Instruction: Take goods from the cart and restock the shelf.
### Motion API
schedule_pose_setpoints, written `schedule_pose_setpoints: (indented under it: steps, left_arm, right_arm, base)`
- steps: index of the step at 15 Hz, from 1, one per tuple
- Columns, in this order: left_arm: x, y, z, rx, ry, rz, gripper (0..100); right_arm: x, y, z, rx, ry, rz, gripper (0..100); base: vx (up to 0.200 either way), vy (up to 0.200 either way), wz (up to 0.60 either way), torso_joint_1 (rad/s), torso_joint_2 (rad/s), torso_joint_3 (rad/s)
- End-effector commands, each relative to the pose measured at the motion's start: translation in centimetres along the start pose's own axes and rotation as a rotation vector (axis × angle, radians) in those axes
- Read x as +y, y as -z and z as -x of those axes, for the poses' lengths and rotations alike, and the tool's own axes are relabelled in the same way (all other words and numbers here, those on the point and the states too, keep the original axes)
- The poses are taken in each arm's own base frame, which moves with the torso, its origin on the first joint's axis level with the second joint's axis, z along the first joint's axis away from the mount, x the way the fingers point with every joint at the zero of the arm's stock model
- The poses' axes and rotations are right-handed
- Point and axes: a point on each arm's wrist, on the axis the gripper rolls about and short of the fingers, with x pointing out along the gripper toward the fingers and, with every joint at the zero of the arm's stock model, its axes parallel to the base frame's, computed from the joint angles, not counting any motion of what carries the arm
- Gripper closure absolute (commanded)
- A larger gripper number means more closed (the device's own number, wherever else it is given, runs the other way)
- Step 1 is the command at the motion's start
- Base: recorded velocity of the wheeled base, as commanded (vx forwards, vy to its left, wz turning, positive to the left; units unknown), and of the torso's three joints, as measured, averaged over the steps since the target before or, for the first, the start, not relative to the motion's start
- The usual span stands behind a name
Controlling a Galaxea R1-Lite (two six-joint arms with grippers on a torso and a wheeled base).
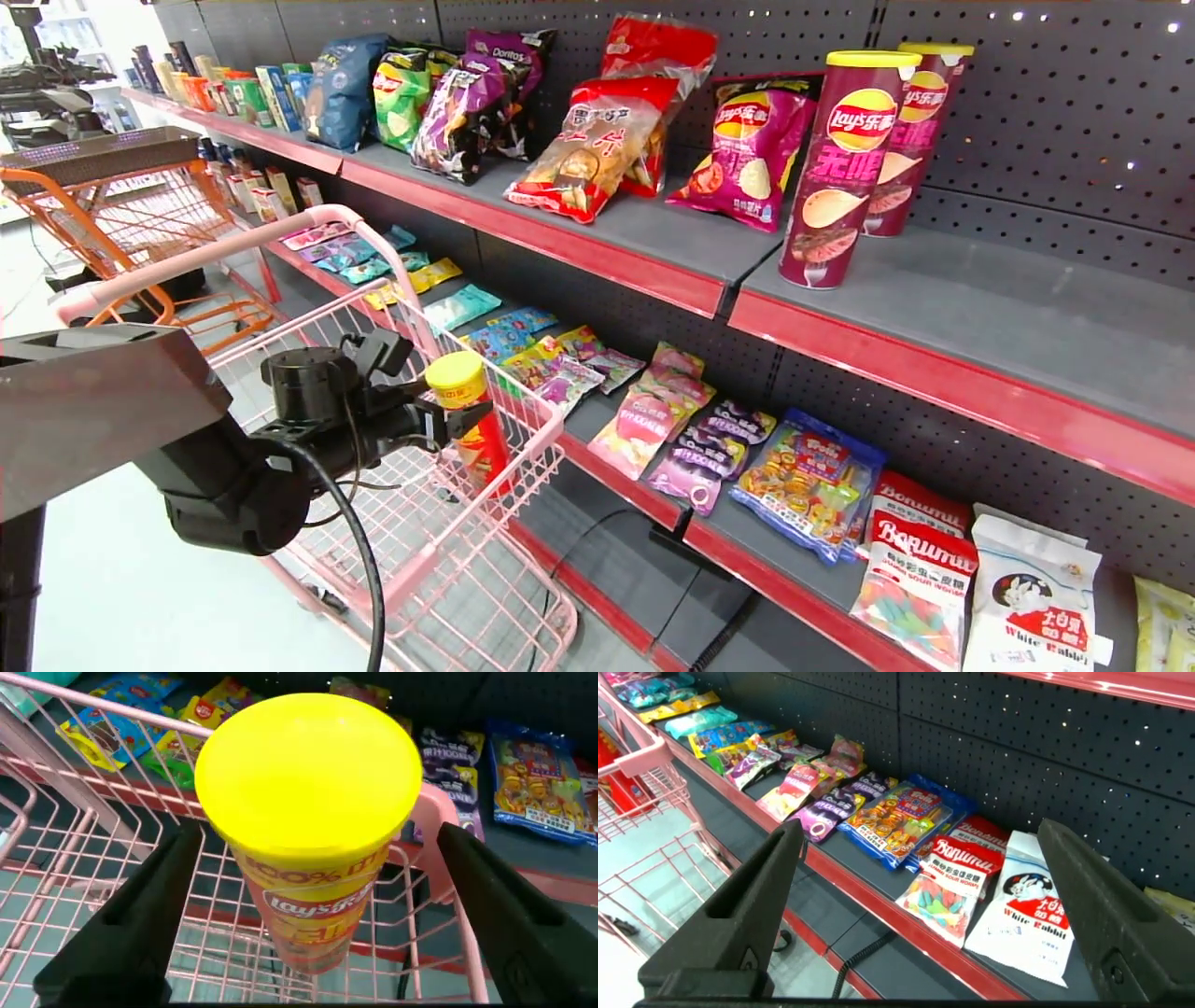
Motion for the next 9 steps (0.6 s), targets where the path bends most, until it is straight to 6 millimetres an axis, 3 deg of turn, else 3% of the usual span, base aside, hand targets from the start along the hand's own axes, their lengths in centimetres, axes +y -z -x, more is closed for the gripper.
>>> schedule_pose_setpoints:
  steps: [1,5,6,9]
  left_arm:
    - [0.2,1.1,-0.7,0.014,0.001,0.006,0]
    - [0.5,1.7,-1.6,0.013,-0.003,0.003,0]
    - [0.7,1.9,-1.9,0.006,-0.006,0.001,100]
    - [0.8,2.3,-2.2,0.003,-0.006,-0.001,100]
  right_arm:
    - [0.0,0.0,0.0,0.0,0.0,0.0,0]
    - [0.0,0.0,0.0,0.0,0.0,0.0,0]
    - [0.0,0.0,0.0,0.0,0.0,0.0,0]
    - [0.0,0.0,0.0,0.0,0.0,0.0,0]
  base:
    - [0.0,0.0,0.0,0.0,0.0,0.0]
    - [0.0,0.0,0.0,0.0,0.0,0.0]
    - [0.0,0.0,0.0,0.0,0.0,0.0]
    - [0.0,0.0,0.0,0.0,0.0,0.0]
